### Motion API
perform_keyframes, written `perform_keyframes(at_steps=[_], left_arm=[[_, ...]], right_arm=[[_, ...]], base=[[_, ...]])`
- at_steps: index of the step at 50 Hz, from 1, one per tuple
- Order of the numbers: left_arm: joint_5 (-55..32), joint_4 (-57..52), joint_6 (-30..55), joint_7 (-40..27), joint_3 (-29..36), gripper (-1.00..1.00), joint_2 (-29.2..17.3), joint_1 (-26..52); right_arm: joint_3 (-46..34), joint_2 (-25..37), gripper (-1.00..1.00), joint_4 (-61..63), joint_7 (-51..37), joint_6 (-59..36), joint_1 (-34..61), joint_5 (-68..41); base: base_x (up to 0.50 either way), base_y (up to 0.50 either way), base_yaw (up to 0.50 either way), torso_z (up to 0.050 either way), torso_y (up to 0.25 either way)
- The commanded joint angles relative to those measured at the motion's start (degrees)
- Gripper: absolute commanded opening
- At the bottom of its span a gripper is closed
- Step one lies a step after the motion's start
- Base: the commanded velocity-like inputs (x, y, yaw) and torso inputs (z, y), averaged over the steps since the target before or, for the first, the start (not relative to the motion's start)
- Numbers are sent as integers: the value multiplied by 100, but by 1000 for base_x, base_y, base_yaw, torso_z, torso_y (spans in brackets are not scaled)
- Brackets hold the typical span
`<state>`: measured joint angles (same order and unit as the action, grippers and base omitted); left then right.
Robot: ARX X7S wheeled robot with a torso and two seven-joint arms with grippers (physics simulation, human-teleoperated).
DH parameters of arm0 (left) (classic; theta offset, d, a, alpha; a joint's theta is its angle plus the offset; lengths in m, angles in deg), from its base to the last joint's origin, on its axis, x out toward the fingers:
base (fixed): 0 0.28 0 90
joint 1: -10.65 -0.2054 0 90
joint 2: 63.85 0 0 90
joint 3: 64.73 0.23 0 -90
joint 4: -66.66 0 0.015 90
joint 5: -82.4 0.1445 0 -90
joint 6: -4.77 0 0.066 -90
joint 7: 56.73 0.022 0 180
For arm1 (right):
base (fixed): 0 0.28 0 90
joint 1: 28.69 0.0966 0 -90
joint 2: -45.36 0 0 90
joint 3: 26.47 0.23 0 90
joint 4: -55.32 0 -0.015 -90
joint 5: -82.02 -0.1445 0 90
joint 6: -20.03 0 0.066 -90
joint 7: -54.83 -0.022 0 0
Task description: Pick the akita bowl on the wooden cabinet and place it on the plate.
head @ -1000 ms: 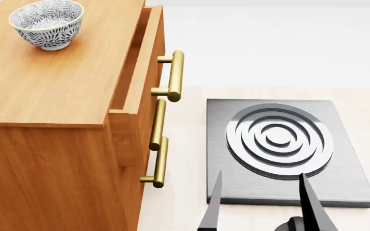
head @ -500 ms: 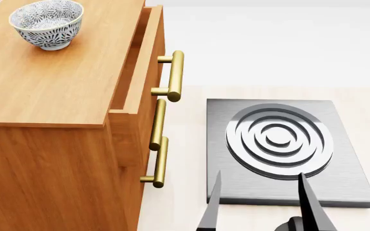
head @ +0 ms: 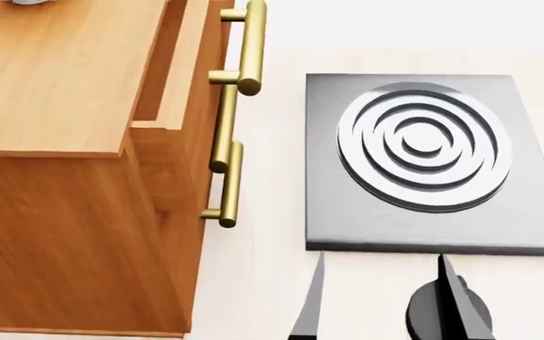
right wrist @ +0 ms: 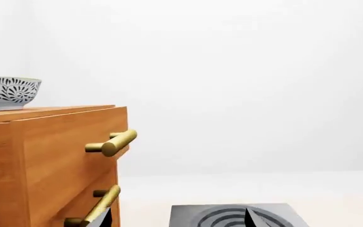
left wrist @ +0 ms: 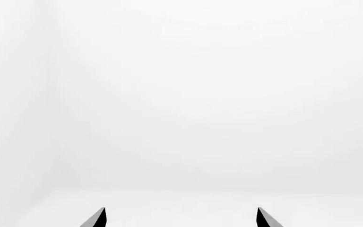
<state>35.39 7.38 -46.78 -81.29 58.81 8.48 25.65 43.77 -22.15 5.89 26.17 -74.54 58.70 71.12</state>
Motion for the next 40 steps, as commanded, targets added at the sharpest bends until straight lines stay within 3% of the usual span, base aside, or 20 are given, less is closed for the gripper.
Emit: perform_keyframes(at_steps=[1,16,24,26,28,30,32,37,40], left_arm=[[-31,-129,13,-55,-34,100,-55,-18],[24,282,140,-131,-3,100,68,202],[183,1364,469,-77,177,100,371,691],[188,2187,798,-286,131,100,587,1027],[145,2352,679,-413,-19,100,609,1106],[44,2669,808,-80,-46,100,678,1243],[-384,3048,810,86,-532,100,680,1379],[-322,3647,875,398,-470,100,786,1725],[-542,4318,842,684,-752,100,864,1993]], right_arm=[[-25,11,100,0,-15,-6,12,7],[-27,34,100,19,-37,-17,24,-14],[-41,36,100,-7,-36,3,29,-31],[-50,35,100,-11,-42,2,29,-21],[-55,38,100,-9,-42,4,28,-24],[-51,40,100,-7,-44,12,25,-39],[-42,46,100,7,-49,14,22,-50],[-52,44,100,-11,-52,31,23,-56],[-63,47,100,-14,-60,33,18,-38]], base=[[0,0,0,0,-62],[0,0,0,0,0],[0,0,0,0,0],[0,0,0,0,0],[0,0,0,0,0],[0,0,0,0,0],[0,0,0,0,0],[0,0,0,0,0],[0,0,0,0,0]])
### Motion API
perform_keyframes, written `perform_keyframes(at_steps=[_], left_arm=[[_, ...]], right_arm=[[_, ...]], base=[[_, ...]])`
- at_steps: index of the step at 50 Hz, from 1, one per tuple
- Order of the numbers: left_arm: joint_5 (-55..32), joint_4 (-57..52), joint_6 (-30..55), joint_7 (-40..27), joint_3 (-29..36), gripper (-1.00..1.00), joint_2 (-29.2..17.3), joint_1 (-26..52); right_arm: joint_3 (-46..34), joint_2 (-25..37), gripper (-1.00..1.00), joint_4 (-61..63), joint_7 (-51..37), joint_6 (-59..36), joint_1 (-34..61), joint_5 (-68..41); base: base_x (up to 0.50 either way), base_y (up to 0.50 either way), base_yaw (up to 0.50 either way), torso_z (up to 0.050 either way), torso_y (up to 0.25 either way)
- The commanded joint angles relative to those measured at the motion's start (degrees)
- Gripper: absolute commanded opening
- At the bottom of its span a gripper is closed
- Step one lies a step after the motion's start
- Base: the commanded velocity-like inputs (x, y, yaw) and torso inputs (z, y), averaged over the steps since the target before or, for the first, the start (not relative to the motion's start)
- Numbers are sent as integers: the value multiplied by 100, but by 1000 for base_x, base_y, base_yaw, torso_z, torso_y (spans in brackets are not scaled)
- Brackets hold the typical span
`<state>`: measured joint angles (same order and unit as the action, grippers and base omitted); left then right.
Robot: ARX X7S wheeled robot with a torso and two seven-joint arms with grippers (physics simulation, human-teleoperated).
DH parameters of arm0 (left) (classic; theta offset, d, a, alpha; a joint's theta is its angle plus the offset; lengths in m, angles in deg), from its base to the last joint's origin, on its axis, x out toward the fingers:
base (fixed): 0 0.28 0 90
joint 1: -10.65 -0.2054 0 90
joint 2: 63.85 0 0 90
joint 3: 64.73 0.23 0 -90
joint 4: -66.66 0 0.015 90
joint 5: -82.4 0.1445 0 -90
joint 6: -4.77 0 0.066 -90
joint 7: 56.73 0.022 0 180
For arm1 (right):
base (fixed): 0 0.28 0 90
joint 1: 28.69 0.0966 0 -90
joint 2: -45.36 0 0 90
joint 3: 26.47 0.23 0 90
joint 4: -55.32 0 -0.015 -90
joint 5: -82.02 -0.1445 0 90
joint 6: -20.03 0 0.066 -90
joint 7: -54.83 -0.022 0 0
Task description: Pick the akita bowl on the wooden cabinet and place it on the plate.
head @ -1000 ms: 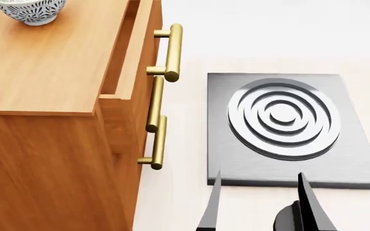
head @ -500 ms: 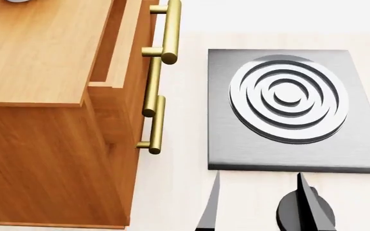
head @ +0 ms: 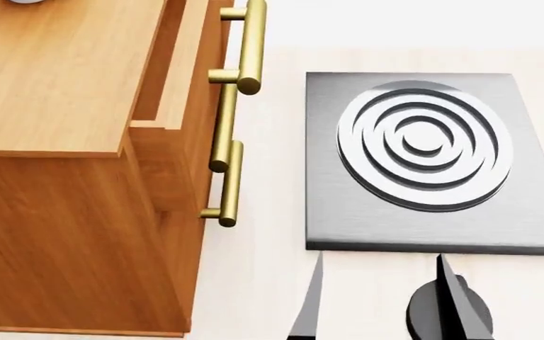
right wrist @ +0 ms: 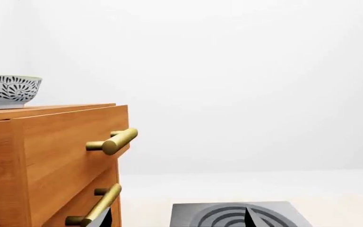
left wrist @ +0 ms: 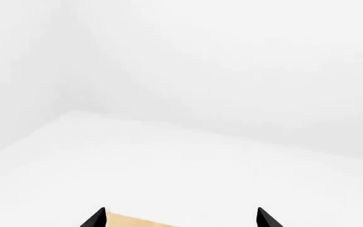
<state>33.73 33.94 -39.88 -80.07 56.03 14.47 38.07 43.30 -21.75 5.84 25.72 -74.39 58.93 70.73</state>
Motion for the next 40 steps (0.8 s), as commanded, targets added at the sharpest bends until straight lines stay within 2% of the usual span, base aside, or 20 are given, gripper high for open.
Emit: perform_keyframes(at_steps=[1,6,10,15,19,20,21,23,26,30,33,36,40], left_arm=[[-321,1746,222,638,-449,100,277,825],[-225,1764,528,288,-1003,100,167,1000],[192,1767,814,130,-1399,100,152,1224],[1202,1769,1333,-164,-2140,100,240,1445],[2441,1769,1745,-20,-2708,100,406,1626],[2750,1769,1864,143,-2799,100,459,1661],[3171,1769,2068,603,-2607,100,567,1736],[3545,1750,2279,892,-2827,100,657,1757],[4209,1600,2704,1375,-2788,100,812,1757],[5301,1555,3131,2287,-2257,100,1056,1757],[5579,1512,3384,2437,-2487,100,1074,1757],[5731,1299,3610,2274,-2675,100,1032,1757],[5767,1317,3692,2289,-2662,100,1017,1757]], right_arm=[[-3,11,100,5,-16,24,-10,-26],[-35,2,100,-31,-15,33,3,-9],[-38,4,100,-44,-9,47,3,-35],[-93,-21,100,-119,15,83,16,-36],[-70,-9,100,-123,13,84,22,-77],[-60,-5,100,-119,13,94,16,-97],[-57,-2,100,-120,12,107,7,-98],[-52,3,100,-126,10,116,-2,-109],[-49,4,100,-133,8,124,1,-125],[-46,18,100,-117,0,131,-13,-127],[-48,22,100,-110,-7,127,-12,-127],[-63,15,100,-133,-4,128,1,-130],[-77,10,100,-163,-5,139,6,-127]], base=[[0,0,0,0,0],[0,0,0,0,0],[0,0,0,0,0],[0,0,0,0,0],[0,0,0,0,0],[0,0,0,0,0],[0,0,0,0,0],[0,0,0,0,0],[0,0,0,0,0],[0,0,0,0,0],[0,0,0,0,0],[0,0,0,0,0],[0,0,0,0,0]])
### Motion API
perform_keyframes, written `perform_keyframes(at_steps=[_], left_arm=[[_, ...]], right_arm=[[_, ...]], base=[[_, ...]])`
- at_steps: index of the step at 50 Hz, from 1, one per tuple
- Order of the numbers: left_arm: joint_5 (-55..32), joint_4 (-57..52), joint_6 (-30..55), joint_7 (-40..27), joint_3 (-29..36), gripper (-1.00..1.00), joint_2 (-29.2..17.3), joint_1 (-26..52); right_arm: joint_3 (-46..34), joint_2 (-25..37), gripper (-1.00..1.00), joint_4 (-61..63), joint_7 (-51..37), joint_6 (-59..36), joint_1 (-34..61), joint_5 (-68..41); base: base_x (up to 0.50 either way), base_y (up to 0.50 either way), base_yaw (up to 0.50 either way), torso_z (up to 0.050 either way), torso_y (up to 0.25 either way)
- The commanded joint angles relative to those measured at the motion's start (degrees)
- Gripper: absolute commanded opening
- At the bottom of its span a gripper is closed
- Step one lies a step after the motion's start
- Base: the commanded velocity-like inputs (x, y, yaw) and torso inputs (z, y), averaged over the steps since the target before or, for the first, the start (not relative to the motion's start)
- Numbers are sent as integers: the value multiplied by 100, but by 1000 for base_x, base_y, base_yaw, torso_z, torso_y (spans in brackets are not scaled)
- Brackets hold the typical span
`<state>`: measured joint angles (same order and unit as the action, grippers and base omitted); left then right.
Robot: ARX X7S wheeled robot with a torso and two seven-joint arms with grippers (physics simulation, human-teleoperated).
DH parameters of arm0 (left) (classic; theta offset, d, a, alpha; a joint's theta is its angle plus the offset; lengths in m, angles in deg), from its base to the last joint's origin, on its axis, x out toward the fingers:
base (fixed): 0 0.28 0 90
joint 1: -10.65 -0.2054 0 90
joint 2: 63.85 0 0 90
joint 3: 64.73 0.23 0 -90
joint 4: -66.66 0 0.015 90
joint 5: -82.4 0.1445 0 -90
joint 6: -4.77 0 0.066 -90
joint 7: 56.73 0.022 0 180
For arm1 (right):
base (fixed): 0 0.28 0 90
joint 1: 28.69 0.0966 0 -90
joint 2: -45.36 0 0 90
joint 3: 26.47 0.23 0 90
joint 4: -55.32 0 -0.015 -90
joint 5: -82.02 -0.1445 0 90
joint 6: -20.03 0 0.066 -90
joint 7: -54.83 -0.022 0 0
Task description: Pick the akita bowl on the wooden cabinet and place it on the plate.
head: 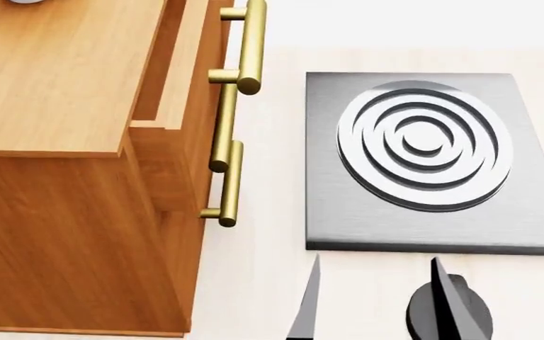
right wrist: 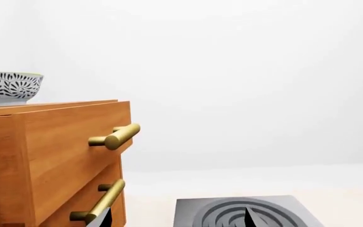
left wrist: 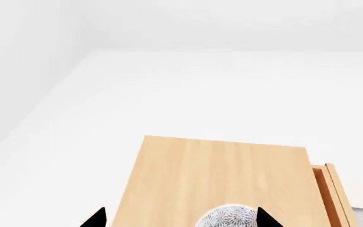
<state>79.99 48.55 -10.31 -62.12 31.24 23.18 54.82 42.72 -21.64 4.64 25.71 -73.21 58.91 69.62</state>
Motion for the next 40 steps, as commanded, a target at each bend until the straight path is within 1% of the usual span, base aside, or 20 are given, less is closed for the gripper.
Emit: perform_keyframes(at_steps=[1,5,8,10,14,17,19,21,23,32,35,37,38,39,40], left_arm=[[1146,-119,750,470,-188,100,140,83],[1144,-112,770,408,-183,100,125,83],[1164,-58,838,470,-150,100,131,83],[1195,62,939,657,-24,100,162,83],[1165,91,940,556,-83,100,145,83],[1215,106,955,778,41,100,174,83],[1191,98,1020,709,-52,100,171,83],[1159,170,1065,810,-2,100,195,83],[1077,143,1067,698,-141,100,182,83],[928,267,978,704,-103,100,178,83],[772,299,960,509,-239,100,145,83],[640,306,933,421,-243,100,134,82],[632,308,926,381,-133,100,139,82],[532,308,895,349,-225,100,117,82],[512,309,921,329,-84,100,124,79]], right_arm=[[-26,-1,100,-39,-1,20,8,-17],[-23,6,100,-34,-17,19,8,-7],[-35,5,100,-37,-19,12,20,-1],[-40,6,100,-41,-22,15,19,3],[-49,10,100,-36,-30,8,22,9],[-48,14,100,-37,-36,7,25,8],[-48,16,100,-26,-40,2,31,4],[-58,15,100,-38,-40,4,34,9],[-69,19,100,-32,-44,-4,34,27],[-56,37,100,-17,-62,4,31,7],[-64,31,100,-47,-59,15,42,4],[-62,34,100,-61,-59,26,41,0],[-55,39,100,-62,-63,31,36,-3],[-40,45,100,-59,-65,37,34,-22],[-38,43,100,-60,-69,39,37,-22]], base=[[0,0,0,0,0],[0,0,0,0,0],[0,0,0,0,0],[0,0,0,0,0],[0,0,0,0,0],[0,0,0,0,0],[0,0,0,0,0],[0,0,0,0,0],[0,0,0,0,0],[0,0,0,0,0],[0,0,0,0,0],[0,0,0,0,0],[0,0,0,0,0],[0,0,0,0,0],[0,0,0,0,0]])
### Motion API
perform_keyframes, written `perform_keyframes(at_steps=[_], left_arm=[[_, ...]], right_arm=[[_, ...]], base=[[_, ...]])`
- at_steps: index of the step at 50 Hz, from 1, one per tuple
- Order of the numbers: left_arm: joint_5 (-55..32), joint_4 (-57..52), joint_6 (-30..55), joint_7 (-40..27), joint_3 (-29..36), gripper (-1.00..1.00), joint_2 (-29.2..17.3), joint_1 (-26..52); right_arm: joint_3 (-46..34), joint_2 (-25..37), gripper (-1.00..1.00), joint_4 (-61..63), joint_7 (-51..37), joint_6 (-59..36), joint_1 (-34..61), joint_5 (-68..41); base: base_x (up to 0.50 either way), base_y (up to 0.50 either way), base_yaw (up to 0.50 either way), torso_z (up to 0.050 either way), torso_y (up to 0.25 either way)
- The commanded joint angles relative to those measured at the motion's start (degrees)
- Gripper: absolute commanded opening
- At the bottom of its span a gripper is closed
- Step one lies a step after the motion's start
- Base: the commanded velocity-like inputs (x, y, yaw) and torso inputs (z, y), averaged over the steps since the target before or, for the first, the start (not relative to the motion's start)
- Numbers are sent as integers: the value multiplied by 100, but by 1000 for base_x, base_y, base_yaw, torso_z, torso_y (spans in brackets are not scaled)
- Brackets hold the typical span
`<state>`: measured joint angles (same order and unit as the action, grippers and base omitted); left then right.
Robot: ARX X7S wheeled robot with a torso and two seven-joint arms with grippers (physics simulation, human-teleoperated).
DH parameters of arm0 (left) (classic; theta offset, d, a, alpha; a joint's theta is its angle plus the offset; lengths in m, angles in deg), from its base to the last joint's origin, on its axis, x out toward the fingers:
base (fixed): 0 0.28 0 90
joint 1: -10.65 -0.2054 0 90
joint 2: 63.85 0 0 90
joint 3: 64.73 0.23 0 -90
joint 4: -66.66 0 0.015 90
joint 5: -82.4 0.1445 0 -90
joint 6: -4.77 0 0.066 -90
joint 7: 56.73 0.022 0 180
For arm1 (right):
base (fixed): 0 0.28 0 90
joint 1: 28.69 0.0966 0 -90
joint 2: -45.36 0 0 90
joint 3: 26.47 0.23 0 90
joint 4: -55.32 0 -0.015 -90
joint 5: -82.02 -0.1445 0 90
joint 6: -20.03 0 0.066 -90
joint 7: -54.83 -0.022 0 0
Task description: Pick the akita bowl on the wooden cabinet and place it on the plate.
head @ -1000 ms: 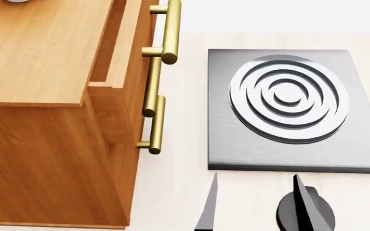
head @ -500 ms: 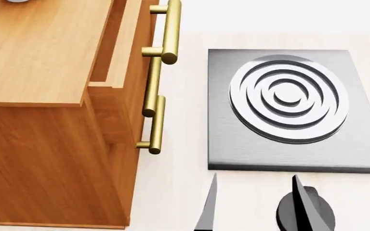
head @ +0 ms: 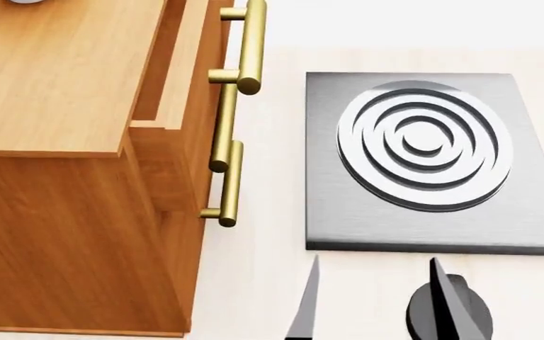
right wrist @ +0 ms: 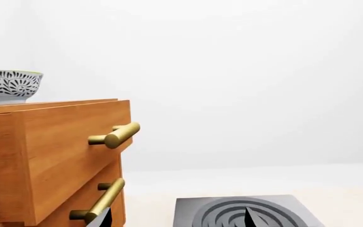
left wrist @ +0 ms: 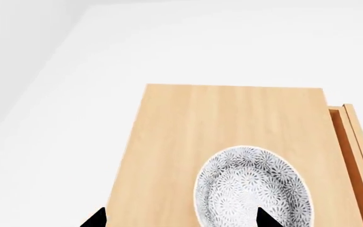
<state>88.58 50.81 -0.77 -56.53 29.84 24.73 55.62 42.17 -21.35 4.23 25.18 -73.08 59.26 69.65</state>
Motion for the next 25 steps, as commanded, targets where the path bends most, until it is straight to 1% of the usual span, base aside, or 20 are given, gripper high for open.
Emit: perform_keyframes(at_steps=[1,7,8,13,17,23,25], left_arm=[[-426,83,-45,-307,-3,100,-58,-3],[-599,84,-180,-327,143,100,-50,-76],[-576,84,-243,27,475,100,18,-82],[-620,84,-247,-14,519,100,22,-116],[-653,84,-251,-162,346,100,-32,-202],[-642,84,-344,-231,254,100,-86,-367],[-659,84,-362,-351,107,100,-125,-439]], right_arm=[[12,12,100,-29,-13,30,6,-26],[-7,7,100,-85,-7,51,15,-27],[-5,6,100,-87,-9,47,21,-34],[-11,18,100,-73,-15,47,13,-33],[-10,25,100,-71,-26,51,10,-27],[-48,5,100,-201,0,101,30,-20],[-49,-4,100,-248,4,105,48,-29]], base=[[0,0,0,0,0],[0,0,0,0,0],[0,0,0,0,0],[0,0,0,0,0],[0,0,0,0,0],[0,0,0,0,0],[0,0,0,0,0]])
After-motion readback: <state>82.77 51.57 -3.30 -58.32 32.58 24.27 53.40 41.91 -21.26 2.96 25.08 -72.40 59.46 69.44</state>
